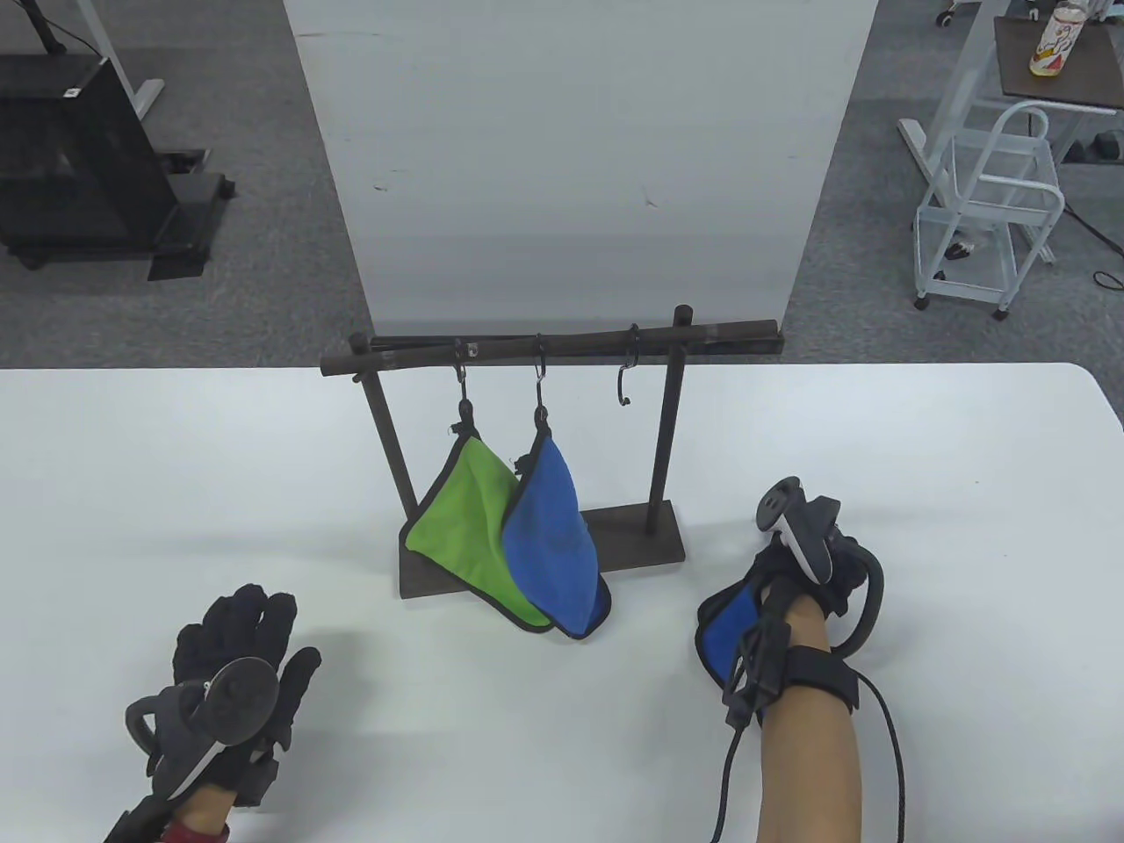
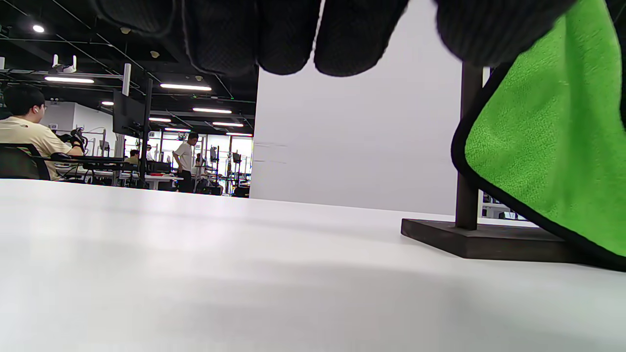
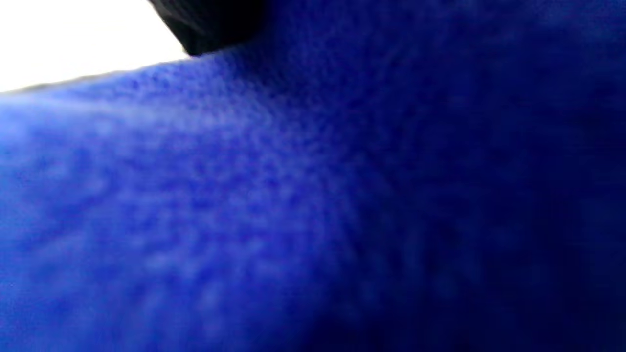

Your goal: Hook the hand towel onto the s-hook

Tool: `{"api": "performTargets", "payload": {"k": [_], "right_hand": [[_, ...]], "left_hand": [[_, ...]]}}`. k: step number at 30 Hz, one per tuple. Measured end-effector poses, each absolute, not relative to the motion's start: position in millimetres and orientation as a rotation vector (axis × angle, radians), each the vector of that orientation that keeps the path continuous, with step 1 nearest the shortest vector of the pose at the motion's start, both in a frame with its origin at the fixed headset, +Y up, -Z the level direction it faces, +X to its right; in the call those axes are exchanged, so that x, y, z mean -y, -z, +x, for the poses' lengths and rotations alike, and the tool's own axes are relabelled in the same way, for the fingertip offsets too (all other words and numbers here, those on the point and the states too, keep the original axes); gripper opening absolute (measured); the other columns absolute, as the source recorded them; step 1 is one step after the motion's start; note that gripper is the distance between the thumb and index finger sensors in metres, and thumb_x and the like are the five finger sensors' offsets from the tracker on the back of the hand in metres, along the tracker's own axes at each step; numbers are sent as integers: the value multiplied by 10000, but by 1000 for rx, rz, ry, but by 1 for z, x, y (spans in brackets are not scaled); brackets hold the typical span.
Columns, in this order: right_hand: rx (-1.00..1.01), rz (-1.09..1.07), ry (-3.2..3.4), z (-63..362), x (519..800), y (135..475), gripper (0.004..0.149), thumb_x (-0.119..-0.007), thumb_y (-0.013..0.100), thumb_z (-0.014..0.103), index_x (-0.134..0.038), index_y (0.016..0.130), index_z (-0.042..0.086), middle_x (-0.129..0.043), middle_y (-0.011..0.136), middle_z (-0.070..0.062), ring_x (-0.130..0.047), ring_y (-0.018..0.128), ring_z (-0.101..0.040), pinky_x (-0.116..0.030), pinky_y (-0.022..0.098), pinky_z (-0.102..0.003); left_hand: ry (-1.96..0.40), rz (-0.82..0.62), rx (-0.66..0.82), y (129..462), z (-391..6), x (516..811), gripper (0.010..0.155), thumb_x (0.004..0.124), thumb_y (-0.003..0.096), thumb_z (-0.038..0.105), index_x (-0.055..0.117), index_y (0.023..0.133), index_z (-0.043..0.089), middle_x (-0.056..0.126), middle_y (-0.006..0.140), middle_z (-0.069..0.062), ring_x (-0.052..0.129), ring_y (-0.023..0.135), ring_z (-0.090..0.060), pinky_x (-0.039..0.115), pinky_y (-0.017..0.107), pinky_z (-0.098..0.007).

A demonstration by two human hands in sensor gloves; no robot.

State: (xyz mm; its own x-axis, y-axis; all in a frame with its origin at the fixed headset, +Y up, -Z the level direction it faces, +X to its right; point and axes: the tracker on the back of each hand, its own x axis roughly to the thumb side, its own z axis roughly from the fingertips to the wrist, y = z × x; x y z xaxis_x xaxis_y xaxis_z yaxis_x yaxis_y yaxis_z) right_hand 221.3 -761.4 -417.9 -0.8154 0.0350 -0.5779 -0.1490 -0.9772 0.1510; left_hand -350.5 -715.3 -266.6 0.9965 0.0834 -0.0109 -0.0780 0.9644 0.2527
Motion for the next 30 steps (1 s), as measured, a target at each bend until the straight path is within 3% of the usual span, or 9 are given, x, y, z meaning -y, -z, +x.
{"api": "performTargets", "payload": {"k": [6,15,30], "right_hand": [[-199,-842,-2878,220,747,410,417,-799,422,418,-697,758,193,-797,780,-108,-765,767,-377,-661,576,-564],[-58,-676,-2847,208,705,392,402,-761,441,460,-706,744,202,-803,781,-101,-772,765,-374,-664,576,-565],[303,-314,-2839,157,605,345,395,-753,452,455,-695,746,198,-781,809,-111,-755,783,-384,-643,592,-582]], "left_hand": [[-80,255,-14,267,-349,716,691,673,410,603,588,1031,312,518,1150,-44,585,1057,-383,472,772,-629],[-83,270,-7,265,-348,716,693,672,411,604,589,1032,308,521,1148,-49,588,1054,-384,475,770,-629],[-97,281,-6,264,-349,716,688,672,411,603,593,1030,313,519,1148,-49,589,1052,-386,474,770,-629]]}}
